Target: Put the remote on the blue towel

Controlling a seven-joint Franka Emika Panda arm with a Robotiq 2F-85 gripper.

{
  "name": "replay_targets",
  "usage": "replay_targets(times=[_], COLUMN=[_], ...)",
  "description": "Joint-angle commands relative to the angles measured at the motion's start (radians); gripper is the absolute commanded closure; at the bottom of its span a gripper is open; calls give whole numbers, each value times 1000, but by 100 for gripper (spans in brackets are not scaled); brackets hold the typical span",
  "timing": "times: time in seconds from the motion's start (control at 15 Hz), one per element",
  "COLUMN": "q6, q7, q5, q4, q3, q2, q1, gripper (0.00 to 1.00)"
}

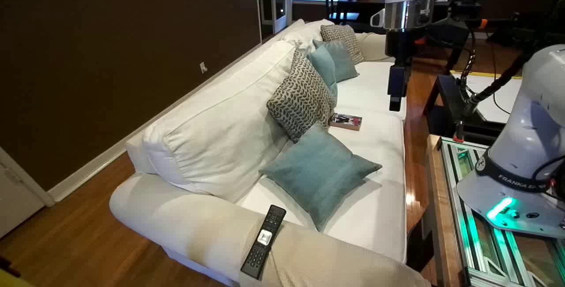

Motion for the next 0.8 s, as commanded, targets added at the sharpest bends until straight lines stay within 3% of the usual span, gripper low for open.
replay_targets(times=[0.0, 0.27, 0.4, 0.73], q6=[-2, -2, 60, 414], q7=[-2, -2, 48, 115], q5=[1, 1, -25, -135], q4=[1, 1, 4, 18], q3=[3, 3, 7, 15], q2=[0, 1, 64, 242], q1=[-3, -3, -44, -130], gripper=[0, 0, 0, 0])
